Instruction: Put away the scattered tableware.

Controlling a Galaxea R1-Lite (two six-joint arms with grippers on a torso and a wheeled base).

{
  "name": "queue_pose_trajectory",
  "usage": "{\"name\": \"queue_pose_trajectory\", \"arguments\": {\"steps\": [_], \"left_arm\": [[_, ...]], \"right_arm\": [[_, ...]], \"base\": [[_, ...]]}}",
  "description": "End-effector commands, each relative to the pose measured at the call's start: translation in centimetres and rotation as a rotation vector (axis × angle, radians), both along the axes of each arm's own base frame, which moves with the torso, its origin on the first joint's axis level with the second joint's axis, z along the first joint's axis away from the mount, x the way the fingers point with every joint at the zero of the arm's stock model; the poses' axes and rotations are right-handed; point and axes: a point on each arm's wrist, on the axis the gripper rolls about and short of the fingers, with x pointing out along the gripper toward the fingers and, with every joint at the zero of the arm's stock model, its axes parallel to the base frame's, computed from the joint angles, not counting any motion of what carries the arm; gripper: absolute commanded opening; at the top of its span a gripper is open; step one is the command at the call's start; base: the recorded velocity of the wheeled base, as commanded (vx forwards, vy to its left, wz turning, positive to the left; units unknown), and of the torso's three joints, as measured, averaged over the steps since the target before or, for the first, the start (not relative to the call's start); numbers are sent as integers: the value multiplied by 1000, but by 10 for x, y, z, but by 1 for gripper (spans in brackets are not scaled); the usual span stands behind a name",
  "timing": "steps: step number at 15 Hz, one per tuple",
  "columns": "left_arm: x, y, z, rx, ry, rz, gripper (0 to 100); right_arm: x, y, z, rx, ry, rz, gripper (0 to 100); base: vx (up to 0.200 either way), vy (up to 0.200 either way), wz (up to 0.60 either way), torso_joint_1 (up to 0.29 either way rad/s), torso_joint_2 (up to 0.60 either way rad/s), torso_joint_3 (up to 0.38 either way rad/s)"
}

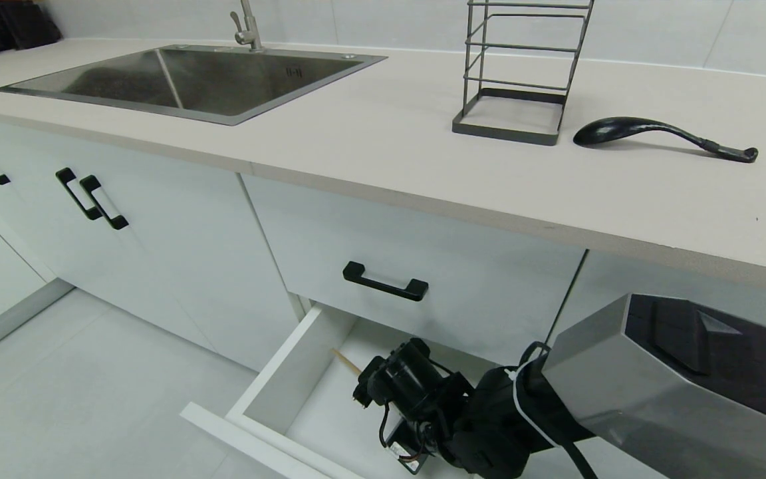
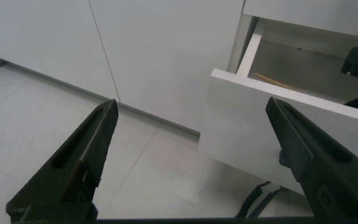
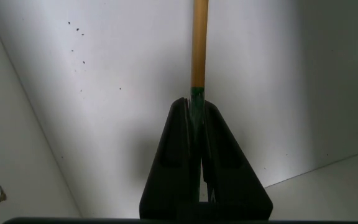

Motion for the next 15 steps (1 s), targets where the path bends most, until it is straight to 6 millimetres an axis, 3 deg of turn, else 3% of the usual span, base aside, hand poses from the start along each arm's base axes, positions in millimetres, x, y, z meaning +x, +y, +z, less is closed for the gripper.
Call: {"name": "queue_pose_trajectory", "arguments": {"steps": [1,15], "left_arm": [[0,0,0,-1,0,1,100],[0,0,0,-1,0,1,100]], "right_arm": [[2,2,-5,-5,3,-2,0],[8,12,-23,-19,11,8,0]], "base": [[0,0,0,0,0,0],[0,0,0,0,0,0]]}}
